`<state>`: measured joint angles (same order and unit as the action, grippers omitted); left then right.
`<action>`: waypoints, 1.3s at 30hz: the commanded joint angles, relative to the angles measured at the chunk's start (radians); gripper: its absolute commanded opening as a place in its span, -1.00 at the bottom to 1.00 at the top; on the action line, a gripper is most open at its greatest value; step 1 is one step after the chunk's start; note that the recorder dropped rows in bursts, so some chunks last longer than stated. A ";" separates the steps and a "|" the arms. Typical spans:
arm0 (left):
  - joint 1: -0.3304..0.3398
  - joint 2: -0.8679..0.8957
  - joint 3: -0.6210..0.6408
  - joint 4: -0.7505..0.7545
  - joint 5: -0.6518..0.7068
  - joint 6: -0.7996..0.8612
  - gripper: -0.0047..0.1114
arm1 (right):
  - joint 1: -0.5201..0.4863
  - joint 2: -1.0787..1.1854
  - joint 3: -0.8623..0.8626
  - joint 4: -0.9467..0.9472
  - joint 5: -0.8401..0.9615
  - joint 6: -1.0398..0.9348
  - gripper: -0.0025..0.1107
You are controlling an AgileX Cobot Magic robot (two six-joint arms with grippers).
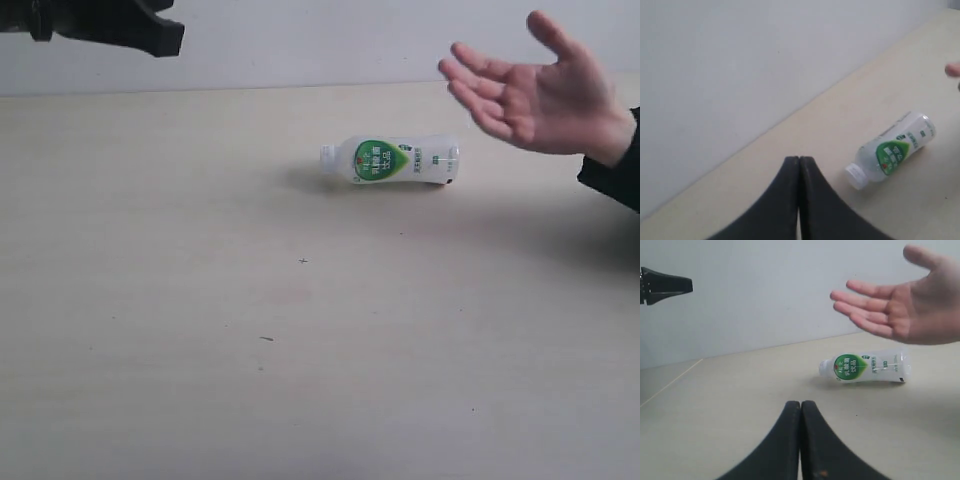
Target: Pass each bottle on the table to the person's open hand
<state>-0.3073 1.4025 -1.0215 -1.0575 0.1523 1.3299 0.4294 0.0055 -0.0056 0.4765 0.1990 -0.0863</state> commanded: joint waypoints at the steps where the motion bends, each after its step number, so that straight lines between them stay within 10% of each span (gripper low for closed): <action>1: -0.003 0.054 -0.108 0.111 0.019 0.004 -0.92 | 0.002 -0.006 0.006 -0.006 0.002 -0.007 -0.96; 15: -0.003 0.298 -0.269 0.708 -0.304 0.153 -0.92 | 0.002 -0.006 0.006 -0.006 0.002 -0.007 -0.96; 20: -0.003 0.358 -0.269 0.366 -0.509 0.537 -0.92 | 0.002 -0.006 0.006 -0.006 0.002 -0.007 -0.96; 26: 0.005 0.426 -0.400 -0.391 -0.816 0.768 -0.92 | 0.002 -0.006 0.006 -0.006 0.002 -0.007 -0.96; 29: 0.020 0.428 -0.465 -0.687 -0.702 0.768 -0.92 | 0.002 -0.006 0.006 -0.006 0.002 -0.007 -0.96; 39: 0.009 0.424 -0.456 -0.687 0.112 0.630 -0.92 | 0.002 -0.006 0.006 -0.006 0.002 -0.007 -0.96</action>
<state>-0.2956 1.8320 -1.4842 -1.7432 0.0253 2.0459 0.4294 0.0055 -0.0056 0.4765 0.1990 -0.0863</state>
